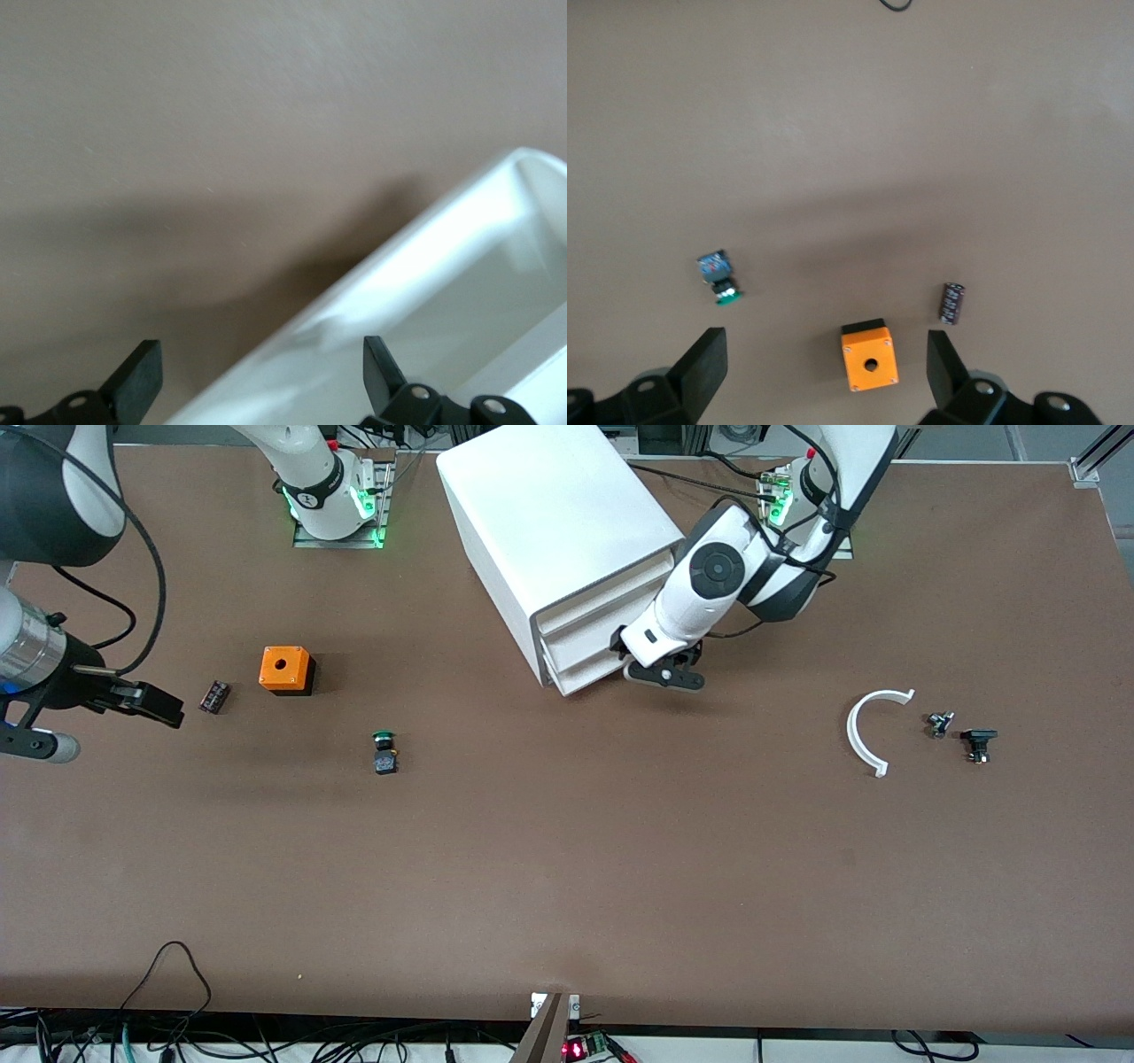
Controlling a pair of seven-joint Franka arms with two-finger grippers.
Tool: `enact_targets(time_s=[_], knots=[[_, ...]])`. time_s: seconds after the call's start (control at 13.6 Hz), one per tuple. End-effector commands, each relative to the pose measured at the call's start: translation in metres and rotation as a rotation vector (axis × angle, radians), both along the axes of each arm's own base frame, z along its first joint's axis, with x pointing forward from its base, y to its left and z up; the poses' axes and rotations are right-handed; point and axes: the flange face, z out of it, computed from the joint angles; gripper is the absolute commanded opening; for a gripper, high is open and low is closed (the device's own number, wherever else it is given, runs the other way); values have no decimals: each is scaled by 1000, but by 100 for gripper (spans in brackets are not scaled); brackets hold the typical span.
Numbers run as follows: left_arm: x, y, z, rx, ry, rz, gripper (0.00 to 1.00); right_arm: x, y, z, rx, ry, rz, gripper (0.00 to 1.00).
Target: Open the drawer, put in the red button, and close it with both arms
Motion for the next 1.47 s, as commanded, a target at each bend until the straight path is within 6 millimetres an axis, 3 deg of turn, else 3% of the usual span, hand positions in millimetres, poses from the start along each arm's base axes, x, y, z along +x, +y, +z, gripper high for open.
enact_targets(time_s=[0.0, 0.07, 0.22, 0.44, 0.52, 0.66, 0.81, 0.88, 1.03, 1.18, 1.4], knots=[[-7, 4, 5, 1, 12, 0, 100, -17, -42, -4, 37, 36, 57, 100], [-4, 6, 11, -3, -1, 7, 100, -25, -42, -6, 45, 39, 64, 100], [24, 33, 31, -15, -57, 65, 100, -40, -38, -1, 54, 34, 52, 100], [87, 121, 78, -42, -186, 264, 100, -39, -25, 1, 54, 27, 68, 100], [100, 147, 90, -40, -218, 301, 100, -42, -25, 3, 54, 27, 76, 100], [119, 204, 126, -25, -314, 215, 100, -57, -25, -2, 60, 12, 77, 100], [123, 264, 168, 10, -343, 133, 100, -83, -25, -3, 62, -2, 100, 100], [122, 284, 197, 18, -332, 86, 100, -90, -25, -4, 64, 23, 99, 100], [118, 321, 251, 20, -299, 43, 100, -88, -25, -3, 64, 25, 98, 100], [104, 358, 291, 24, -263, 29, 100, -83, -25, 4, 54, -1, 90, 100], [93, 367, 328, 155, -219, -41, 100, -79, -30, 17, 55, -25, 96, 100]])
